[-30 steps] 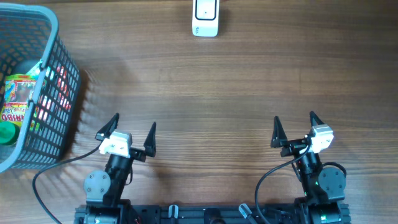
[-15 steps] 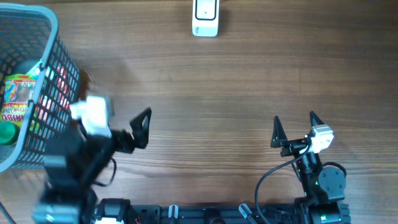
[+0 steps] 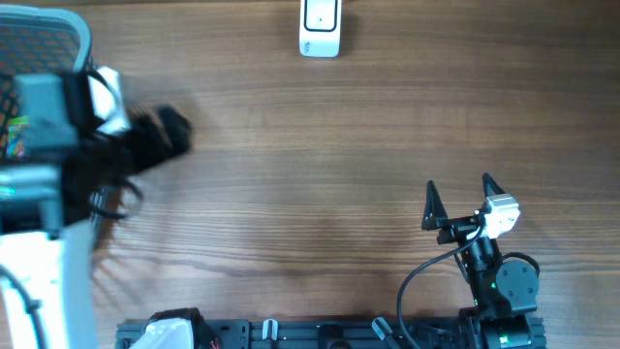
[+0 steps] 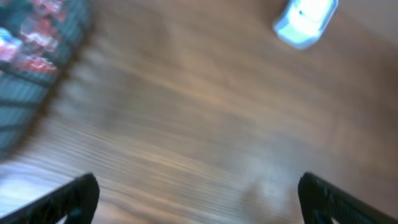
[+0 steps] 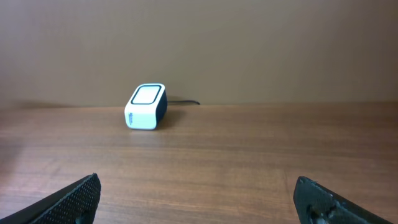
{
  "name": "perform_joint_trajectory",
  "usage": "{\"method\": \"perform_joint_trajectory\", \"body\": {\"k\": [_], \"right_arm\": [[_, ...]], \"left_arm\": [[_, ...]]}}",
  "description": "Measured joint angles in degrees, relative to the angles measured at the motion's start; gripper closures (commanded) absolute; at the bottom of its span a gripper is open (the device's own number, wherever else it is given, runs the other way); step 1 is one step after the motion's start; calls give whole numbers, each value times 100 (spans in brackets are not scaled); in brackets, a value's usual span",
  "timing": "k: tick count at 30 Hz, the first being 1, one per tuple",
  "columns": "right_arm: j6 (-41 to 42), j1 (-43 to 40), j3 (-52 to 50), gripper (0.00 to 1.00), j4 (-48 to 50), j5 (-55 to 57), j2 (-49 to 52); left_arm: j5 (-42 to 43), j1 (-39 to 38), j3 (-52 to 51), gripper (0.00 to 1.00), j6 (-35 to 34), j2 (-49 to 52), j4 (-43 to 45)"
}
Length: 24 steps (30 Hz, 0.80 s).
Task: Scan the item barcode
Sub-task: 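Reach into the basket with the left gripper and grasp the green-lidded jar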
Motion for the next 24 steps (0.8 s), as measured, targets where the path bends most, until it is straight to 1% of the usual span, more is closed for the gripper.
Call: {"method": "perform_joint_trajectory", "body": {"k": [3, 5, 6, 7, 11, 13, 15, 18, 22, 24], "right_arm": [[0, 0, 0, 0, -4, 0, 2], [0, 0, 0, 0, -7, 0, 2], [0, 0, 0, 0, -4, 0, 2], [0, 0, 0, 0, -7, 0, 2], [0, 0, 0, 0, -7, 0, 0], [0, 0, 0, 0, -7, 0, 0], [0, 0, 0, 0, -7, 0, 0], [0, 0, 0, 0, -7, 0, 0], [0, 0, 0, 0, -7, 0, 0], [0, 0, 0, 0, -7, 0, 0]], "left_arm": [[-472, 444, 1740, 0, -223, 459, -662], [-758, 852, 2557, 0, -496, 616, -933], [-949, 1279, 3034, 0, -577, 693, -1143], [-1025, 1790, 3193, 0, -723, 767, -1307], [-1113, 2933, 3115, 3, -1126, 1121, -1351], [-1115, 3318, 2940, 5, -1355, 1408, -1335], [-1119, 3641, 2677, 6, -1578, 1681, -1327], [-1119, 3991, 2162, 6, -1805, 1967, -1176], [-1137, 4203, 1211, 4, -1971, 2074, -553], [-1141, 4253, 529, 3, -2026, 2076, 35]]}}
